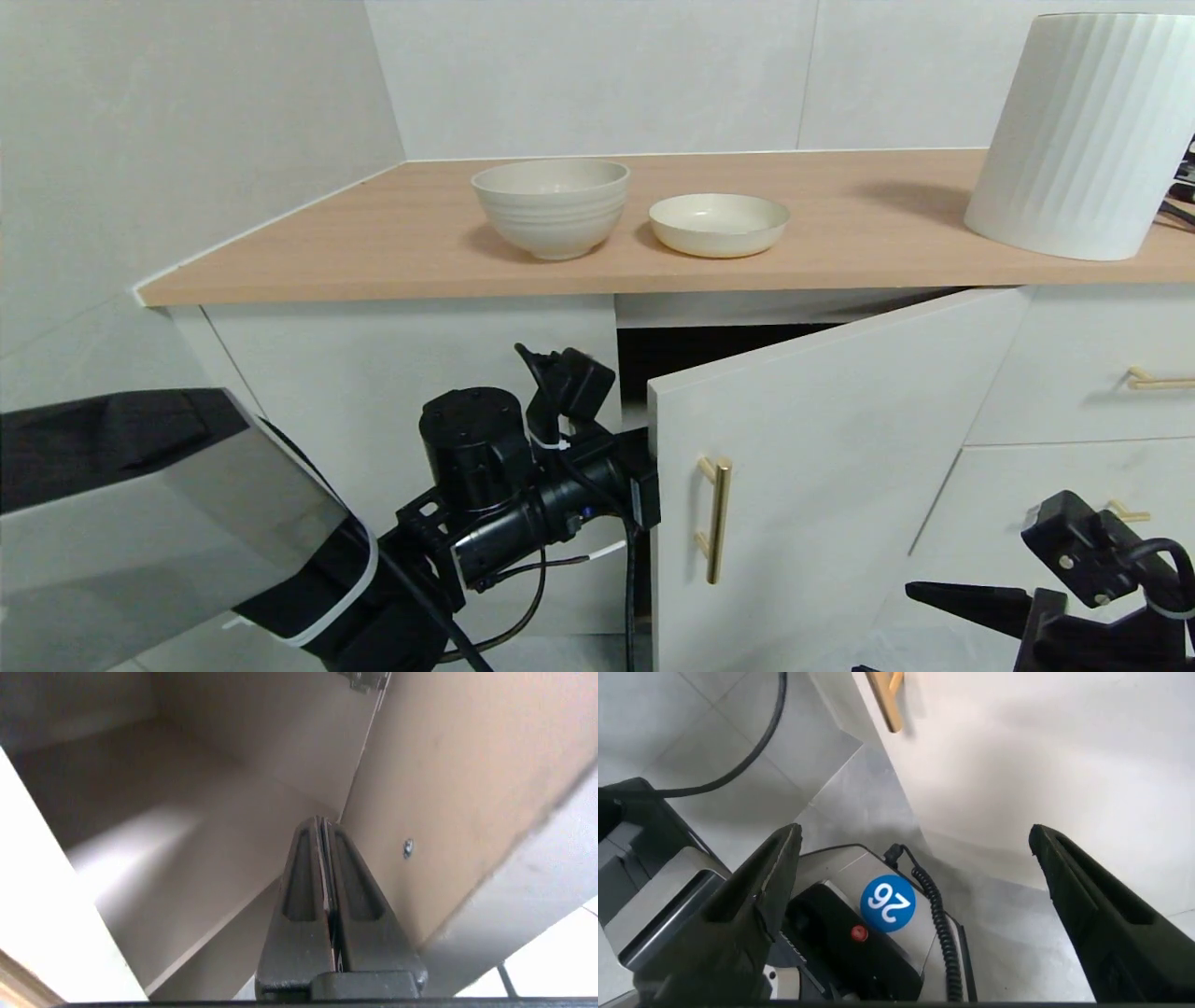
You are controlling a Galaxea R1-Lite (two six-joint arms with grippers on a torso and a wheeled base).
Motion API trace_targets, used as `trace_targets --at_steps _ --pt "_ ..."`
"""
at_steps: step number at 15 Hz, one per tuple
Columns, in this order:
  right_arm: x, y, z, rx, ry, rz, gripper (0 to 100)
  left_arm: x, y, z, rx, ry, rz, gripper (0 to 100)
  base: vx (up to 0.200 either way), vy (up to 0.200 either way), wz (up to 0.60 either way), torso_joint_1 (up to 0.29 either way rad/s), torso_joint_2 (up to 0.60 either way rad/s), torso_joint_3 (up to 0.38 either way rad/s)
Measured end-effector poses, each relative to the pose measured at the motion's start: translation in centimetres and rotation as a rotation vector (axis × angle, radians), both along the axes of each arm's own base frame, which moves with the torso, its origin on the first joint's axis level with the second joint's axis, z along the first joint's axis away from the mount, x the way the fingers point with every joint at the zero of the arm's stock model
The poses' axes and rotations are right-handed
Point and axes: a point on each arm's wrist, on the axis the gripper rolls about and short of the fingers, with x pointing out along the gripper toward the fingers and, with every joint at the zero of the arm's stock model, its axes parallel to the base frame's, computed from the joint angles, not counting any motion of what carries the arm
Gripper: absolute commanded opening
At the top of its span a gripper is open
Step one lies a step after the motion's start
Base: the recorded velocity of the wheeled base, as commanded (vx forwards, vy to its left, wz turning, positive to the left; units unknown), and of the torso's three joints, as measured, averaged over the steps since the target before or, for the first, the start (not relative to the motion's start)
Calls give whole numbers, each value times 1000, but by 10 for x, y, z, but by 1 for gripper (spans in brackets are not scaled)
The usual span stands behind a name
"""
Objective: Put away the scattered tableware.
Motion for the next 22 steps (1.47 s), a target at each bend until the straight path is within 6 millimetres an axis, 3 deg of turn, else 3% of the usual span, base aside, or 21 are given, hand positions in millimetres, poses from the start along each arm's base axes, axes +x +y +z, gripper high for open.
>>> trace_targets --at_steps 3,14,18,22 --pt "-1 0 1 2 -5 2 100 0 -5 -3 2 4 -14 0 -200 0 0 -6 -2 4" --pt "-4 2 -1 -4 -1 29 100 11 -13 -12 2 4 -9 0 0 0 0 0 0 0" --pt "-5 3 -1 -6 1 34 100 13 -17 -16 0 13 -10 0 -200 0 0 6 1 0" --pt "-5 3 -2 -8 2 36 100 12 -21 -16 -24 42 -24 0 0 0 0 0 0 0"
